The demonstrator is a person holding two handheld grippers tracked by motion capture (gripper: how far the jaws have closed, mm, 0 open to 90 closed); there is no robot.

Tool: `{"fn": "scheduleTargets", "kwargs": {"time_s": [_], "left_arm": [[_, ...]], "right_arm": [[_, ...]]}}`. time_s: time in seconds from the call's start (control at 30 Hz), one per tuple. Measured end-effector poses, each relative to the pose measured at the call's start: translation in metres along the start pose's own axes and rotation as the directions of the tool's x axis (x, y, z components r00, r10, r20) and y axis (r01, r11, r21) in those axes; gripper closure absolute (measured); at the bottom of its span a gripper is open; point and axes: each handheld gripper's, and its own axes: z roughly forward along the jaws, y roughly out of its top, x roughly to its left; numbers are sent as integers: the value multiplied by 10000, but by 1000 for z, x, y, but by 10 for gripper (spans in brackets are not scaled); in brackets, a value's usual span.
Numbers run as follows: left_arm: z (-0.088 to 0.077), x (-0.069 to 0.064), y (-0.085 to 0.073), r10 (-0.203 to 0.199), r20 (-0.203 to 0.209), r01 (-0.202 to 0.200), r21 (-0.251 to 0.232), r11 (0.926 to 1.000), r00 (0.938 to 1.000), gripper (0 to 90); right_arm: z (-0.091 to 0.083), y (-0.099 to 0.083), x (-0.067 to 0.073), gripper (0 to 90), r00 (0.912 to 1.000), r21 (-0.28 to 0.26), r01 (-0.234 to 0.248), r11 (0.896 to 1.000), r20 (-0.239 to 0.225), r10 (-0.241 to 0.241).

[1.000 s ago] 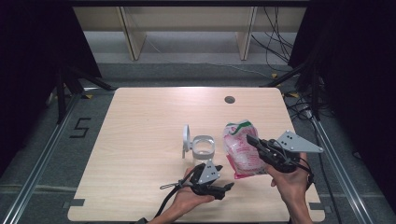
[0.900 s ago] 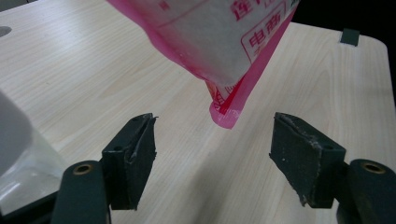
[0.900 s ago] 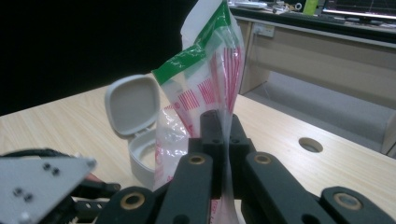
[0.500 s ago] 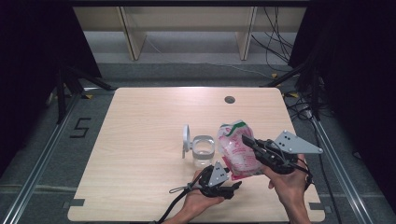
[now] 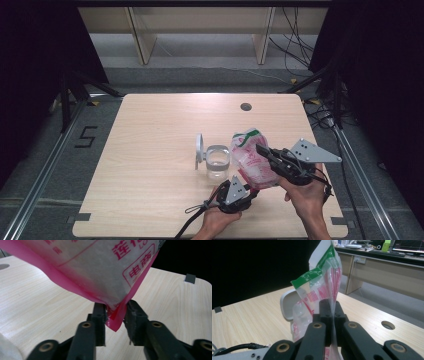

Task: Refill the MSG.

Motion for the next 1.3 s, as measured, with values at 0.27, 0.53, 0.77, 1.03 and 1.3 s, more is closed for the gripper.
{"fn": "scheduleTargets", "kwargs": {"time_s": [0.27, 0.53, 0.77, 1.03, 1.3], "left_arm": [[4, -1, 1, -529, -218, 519, -437, 9977, 9984, 778], [7, -2, -1, -1002, -353, 973, -745, 9925, 9943, 783], [9, -4, 0, -1018, -594, 966, -835, 9918, 9930, 786], [14, -3, 4, -1292, -520, 1243, -889, 9883, 9903, 786], [21, -1, 6, -1519, -354, 1461, -1315, 9805, 9878, 784]], "right_arm": [[16, 7, -3, 900, 9985, -21, -528, 9986, -112, 528], [33, 9, -4, 900, 9971, 89, -760, 9971, -101, 760], [45, 13, -3, 900, 9974, 223, -711, 9972, -105, 714], [59, 14, -3, 900, 9971, 173, -743, 9971, -146, 745], [69, 14, -2, 900, 9943, 314, -1062, 9939, -97, 1065]]}}
